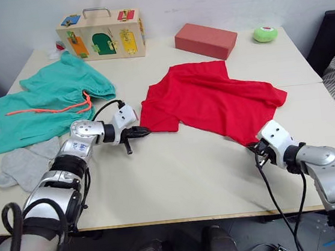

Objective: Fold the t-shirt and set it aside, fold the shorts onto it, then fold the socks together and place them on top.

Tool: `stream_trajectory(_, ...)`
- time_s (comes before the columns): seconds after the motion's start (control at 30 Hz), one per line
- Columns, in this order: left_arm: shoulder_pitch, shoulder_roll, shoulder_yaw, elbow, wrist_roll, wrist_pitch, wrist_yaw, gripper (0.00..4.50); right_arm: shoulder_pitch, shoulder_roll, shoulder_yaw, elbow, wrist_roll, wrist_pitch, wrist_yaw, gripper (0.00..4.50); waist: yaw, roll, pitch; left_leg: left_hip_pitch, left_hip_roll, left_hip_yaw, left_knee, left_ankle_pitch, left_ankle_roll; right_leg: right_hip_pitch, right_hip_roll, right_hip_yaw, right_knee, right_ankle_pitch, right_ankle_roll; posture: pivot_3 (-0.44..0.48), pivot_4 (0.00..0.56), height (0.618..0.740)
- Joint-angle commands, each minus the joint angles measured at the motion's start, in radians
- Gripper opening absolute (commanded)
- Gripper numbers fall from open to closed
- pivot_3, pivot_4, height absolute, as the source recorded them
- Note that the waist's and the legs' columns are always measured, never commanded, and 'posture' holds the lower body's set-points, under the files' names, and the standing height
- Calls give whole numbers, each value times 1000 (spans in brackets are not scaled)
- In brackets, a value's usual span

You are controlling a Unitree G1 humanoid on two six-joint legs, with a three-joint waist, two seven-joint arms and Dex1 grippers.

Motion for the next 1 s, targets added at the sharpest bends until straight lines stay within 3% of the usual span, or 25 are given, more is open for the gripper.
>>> stream_trajectory(0.03,93,35,21,-188,-60,56,-71,0,1,-18,-64,-47,62,-3,27,41,-1,0,0,0,0,0,0,0,0,0,0,0,0,0,0,0,150,740)
stream_trajectory(0.1,152,52,25,-306,-86,101,-92,0,16,-13,-88,-83,94,48,15,41,-3,1,1,0,0,0,-1,0,0,0,0,0,0,0,0,0,150,740)
stream_trajectory(0.2,240,74,32,-477,-116,186,-92,0,67,-15,-73,-170,114,116,9,570,-2,1,1,-1,0,-1,-1,0,0,0,0,0,0,0,0,0,150,740)
stream_trajectory(0.4,323,83,38,-622,-137,268,-43,0,79,-11,19,-136,-19,-16,-50,2536,11,1,1,-1,0,-1,1,0,0,0,-1,0,-1,0,0,0,150,740)
stream_trajectory(0.63,338,120,46,-698,-161,328,-42,0,20,-44,69,39,-139,-114,-83,2536,13,1,1,-1,0,-1,1,-1,0,0,-1,0,-1,0,0,0,150,740)
stream_trajectory(0.73,339,141,50,-736,-175,358,-44,0,-10,-56,76,124,-158,-124,-84,1965,14,1,1,-1,0,-1,1,-1,0,0,-1,1,-1,0,0,0,150,740)
stream_trajectory(0.93,368,186,69,-787,-202,380,-48,0,-56,-97,112,239,-145,-159,16,18,17,1,1,-1,0,-1,3,-1,1,2,-1,0,-1,0,0,0,150,740)
stream_trajectory(1.0,382,197,78,-803,-213,382,-49,0,-67,-105,115,252,-128,-170,60,18,17,1,1,-1,0,-1,3,-1,1,2,-1,0,-1,0,0,0,150,740)
